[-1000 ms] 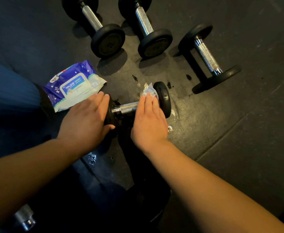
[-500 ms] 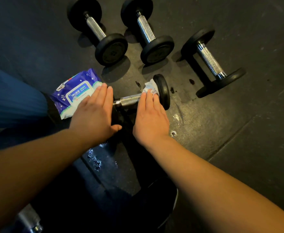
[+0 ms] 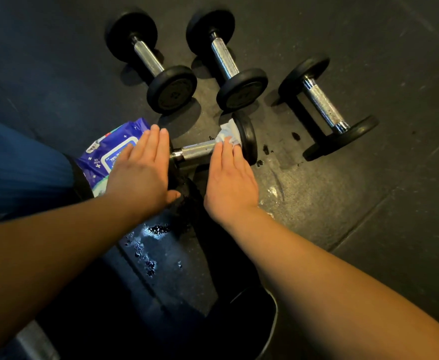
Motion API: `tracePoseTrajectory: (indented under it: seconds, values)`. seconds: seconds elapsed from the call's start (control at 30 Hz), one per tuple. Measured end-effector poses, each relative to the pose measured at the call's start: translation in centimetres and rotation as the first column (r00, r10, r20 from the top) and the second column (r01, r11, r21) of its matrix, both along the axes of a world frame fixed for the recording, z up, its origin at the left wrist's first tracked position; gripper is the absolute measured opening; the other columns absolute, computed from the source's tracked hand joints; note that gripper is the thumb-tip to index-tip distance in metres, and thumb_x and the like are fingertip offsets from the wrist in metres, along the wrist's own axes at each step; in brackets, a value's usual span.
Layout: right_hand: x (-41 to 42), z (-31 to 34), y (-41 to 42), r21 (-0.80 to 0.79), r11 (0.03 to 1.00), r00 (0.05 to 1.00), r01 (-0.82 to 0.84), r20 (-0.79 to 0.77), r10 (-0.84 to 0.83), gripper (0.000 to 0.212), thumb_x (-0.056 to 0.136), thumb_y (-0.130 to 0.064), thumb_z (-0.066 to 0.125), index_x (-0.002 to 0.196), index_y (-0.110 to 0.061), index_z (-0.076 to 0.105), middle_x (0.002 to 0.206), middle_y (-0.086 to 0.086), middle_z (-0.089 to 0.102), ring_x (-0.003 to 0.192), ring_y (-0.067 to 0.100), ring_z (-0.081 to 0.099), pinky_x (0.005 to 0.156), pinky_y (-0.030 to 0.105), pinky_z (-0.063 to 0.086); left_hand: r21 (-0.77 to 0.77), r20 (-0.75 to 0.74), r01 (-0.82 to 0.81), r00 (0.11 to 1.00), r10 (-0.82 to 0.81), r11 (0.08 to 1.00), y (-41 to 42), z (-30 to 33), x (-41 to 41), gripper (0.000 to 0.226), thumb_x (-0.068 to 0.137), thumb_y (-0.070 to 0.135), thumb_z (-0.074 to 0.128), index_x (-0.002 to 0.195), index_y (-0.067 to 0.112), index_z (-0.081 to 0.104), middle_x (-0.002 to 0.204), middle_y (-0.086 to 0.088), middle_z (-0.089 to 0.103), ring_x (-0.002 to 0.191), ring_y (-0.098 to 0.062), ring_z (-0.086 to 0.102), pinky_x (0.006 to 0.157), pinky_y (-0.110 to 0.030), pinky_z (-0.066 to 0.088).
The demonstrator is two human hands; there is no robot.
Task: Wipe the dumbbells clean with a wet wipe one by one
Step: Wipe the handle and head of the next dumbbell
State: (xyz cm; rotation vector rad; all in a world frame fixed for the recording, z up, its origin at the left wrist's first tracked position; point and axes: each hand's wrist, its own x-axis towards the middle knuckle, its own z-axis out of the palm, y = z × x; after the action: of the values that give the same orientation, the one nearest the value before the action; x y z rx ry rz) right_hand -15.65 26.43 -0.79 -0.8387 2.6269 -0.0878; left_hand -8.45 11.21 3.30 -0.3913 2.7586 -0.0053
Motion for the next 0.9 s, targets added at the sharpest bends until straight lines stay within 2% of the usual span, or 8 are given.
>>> tracePoseTrajectory:
  seconds: [0.1, 0.23, 0.33, 0.47, 0.57, 0.63, 0.77, 0.9]
  values:
    - [-0.4, -0.1, -0.2, 0.008, 1.000, 1.000, -0.011, 0.003, 0.011, 0.087, 0.092, -0.024, 0.052, 0.157, 0.001, 0.000, 0.166, 0.020, 0.000, 0.154, 0.033, 0.002, 0.124, 0.041, 0.017, 0.068, 0.087, -0.040, 0.996, 0.034, 0.997, -2.0, 0.3, -2.6, 0.133, 0.069, 0.065, 0.076, 0.155, 0.009, -0.008, 0.165, -0.012, -0.002, 0.152, -0.025, 0.004, 0.122, -0.044, 0.016]
    - [-1.3, 0.3, -1.2, -0.012, 1.000, 1.000, 0.017, -0.007, -0.017, 0.087, 0.090, -0.024, 0.056, 0.156, 0.001, 0.006, 0.165, 0.020, 0.007, 0.152, 0.032, 0.008, 0.122, 0.037, 0.021, 0.081, 0.147, -0.059, 0.988, 0.047, 0.995, -2.5, 0.7, -3.6, 0.133, 0.068, 0.066, 0.076, 0.156, 0.010, -0.007, 0.166, -0.010, -0.001, 0.152, -0.023, 0.004, 0.122, -0.042, 0.016]
    - [-1.4, 0.6, -1.4, -0.003, 1.000, 1.000, 0.019, 0.002, -0.019, 0.086, 0.091, -0.025, 0.054, 0.156, 0.002, 0.006, 0.165, 0.020, 0.007, 0.153, 0.032, 0.007, 0.120, 0.036, 0.024, 0.058, 0.105, -0.017, 0.994, 0.011, 0.998, -1.5, 0.6, -1.9, 0.131, 0.069, 0.066, 0.075, 0.156, 0.009, -0.005, 0.165, -0.013, 0.003, 0.152, -0.025, 0.008, 0.121, -0.044, 0.020]
    - [-0.9, 1.0, -1.2, 0.013, 0.999, 0.999, 0.035, 0.011, -0.036, 0.079, 0.095, -0.025, 0.049, 0.157, 0.001, 0.007, 0.164, 0.020, 0.011, 0.153, 0.032, 0.007, 0.118, 0.040, 0.031, -0.022, 0.000, 0.078, 0.997, -0.078, 0.997, 0.4, 0.9, 1.1, 0.125, 0.066, 0.062, 0.078, 0.155, 0.004, 0.012, 0.162, -0.019, 0.017, 0.148, -0.030, 0.023, 0.116, -0.046, 0.030]
    - [0.1, 1.3, -0.2, 0.031, 0.999, 0.999, 0.032, 0.012, -0.033, 0.077, 0.094, -0.024, 0.048, 0.156, 0.001, 0.009, 0.164, 0.021, 0.012, 0.153, 0.032, 0.009, 0.115, 0.039, 0.034, 0.000, -0.013, 0.104, 0.995, -0.104, 0.995, 0.8, 1.1, 2.1, 0.119, 0.068, 0.062, 0.075, 0.155, 0.005, 0.015, 0.161, -0.018, 0.021, 0.148, -0.029, 0.023, 0.117, -0.045, 0.029]
    - [0.9, 1.3, 0.6, 0.036, 0.999, 1.000, 0.028, -0.003, -0.027, 0.078, 0.093, -0.023, 0.050, 0.156, 0.002, 0.011, 0.163, 0.021, 0.014, 0.152, 0.032, 0.012, 0.115, 0.037, 0.034, 0.053, -0.033, 0.050, 0.998, -0.049, 0.997, 0.0, 1.0, 1.4, 0.121, 0.066, 0.060, 0.079, 0.154, 0.003, 0.017, 0.160, -0.019, 0.024, 0.148, -0.030, 0.025, 0.118, -0.045, 0.029]
    - [1.6, 1.2, 1.3, 0.031, 0.999, 1.000, 0.024, 0.005, -0.024, 0.078, 0.093, -0.023, 0.049, 0.156, 0.003, 0.011, 0.163, 0.021, 0.015, 0.152, 0.032, 0.012, 0.116, 0.036, 0.031, 0.079, 0.038, 0.060, 0.997, -0.063, 0.995, -0.3, 0.6, 0.9, 0.123, 0.067, 0.063, 0.077, 0.154, 0.002, 0.015, 0.160, -0.019, 0.025, 0.148, -0.029, 0.024, 0.118, -0.045, 0.029]
    - [1.5, 1.4, 1.4, 0.059, 0.998, 0.999, 0.019, 0.049, -0.022, 0.084, 0.094, -0.027, 0.051, 0.157, 0.000, 0.003, 0.166, 0.018, 0.005, 0.155, 0.030, 0.003, 0.116, 0.038, 0.034, 0.061, 0.029, 0.066, 0.997, -0.067, 0.996, 1.6, 1.0, 3.3, 0.118, 0.072, 0.065, 0.071, 0.155, 0.006, 0.010, 0.162, -0.017, 0.019, 0.148, -0.028, 0.023, 0.117, -0.044, 0.030]
